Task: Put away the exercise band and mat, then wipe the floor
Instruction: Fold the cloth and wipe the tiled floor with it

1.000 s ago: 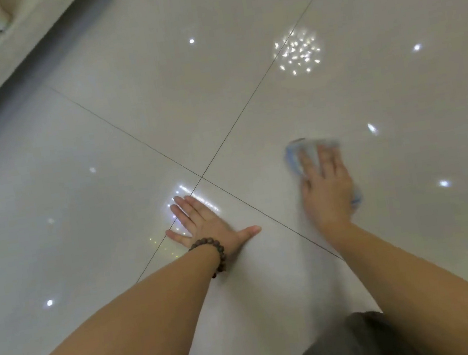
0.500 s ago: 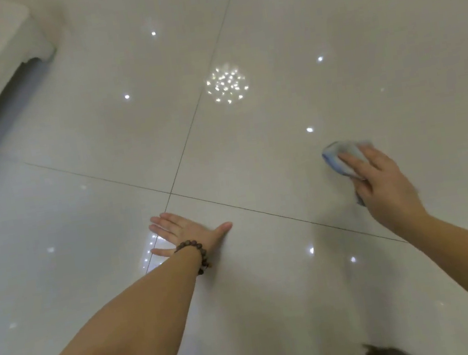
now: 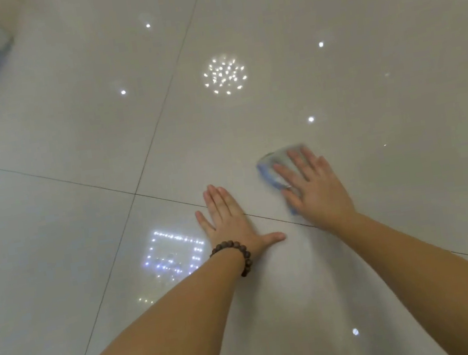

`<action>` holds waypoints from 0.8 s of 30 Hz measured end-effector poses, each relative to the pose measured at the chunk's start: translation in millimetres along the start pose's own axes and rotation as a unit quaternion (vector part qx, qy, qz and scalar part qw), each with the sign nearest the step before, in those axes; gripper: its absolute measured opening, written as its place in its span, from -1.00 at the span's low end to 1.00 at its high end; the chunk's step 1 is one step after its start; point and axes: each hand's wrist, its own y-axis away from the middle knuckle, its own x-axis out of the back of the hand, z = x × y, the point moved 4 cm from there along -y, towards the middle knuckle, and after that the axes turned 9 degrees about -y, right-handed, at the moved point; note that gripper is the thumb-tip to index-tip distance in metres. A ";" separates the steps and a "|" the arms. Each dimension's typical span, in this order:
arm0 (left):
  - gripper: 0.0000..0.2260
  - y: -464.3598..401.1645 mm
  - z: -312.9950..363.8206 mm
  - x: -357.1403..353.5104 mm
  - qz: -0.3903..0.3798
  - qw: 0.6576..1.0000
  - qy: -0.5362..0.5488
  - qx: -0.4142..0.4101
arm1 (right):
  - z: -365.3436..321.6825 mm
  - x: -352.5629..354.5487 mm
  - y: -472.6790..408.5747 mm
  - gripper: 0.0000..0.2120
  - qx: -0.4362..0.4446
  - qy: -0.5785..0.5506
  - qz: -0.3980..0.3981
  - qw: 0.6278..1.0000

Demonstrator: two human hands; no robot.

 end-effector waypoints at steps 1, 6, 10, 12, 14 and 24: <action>0.39 -1.0 0.3 -0.6 -0.007 1.000 -0.003 0.003 | 34.7 12.7 6.6 -0.47 -0.061 0.015 0.028 0.998; 0.39 -2.5 3.3 0.1 -0.028 0.999 -0.032 0.021 | 100.0 40.5 2.6 -0.42 -0.445 -0.055 0.125 0.885; 0.39 -2.2 3.9 1.8 -0.023 0.999 -0.033 0.031 | -35.7 -0.1 -47.9 -0.45 -0.101 -0.025 0.058 0.993; 0.38 -1.8 4.3 1.8 -0.020 0.999 -0.036 0.030 | -51.2 -5.7 -42.7 -0.47 0.033 -0.022 -0.009 0.999; 0.38 -1.9 4.0 0.8 -0.017 0.999 -0.031 0.029 | 2.2 7.1 -27.4 -0.50 0.024 -0.010 0.007 1.000; 0.38 1.9 5.9 1.0 0.004 0.999 -0.029 0.031 | 28.0 24.8 0.6 -0.50 -0.239 -0.062 0.103 0.963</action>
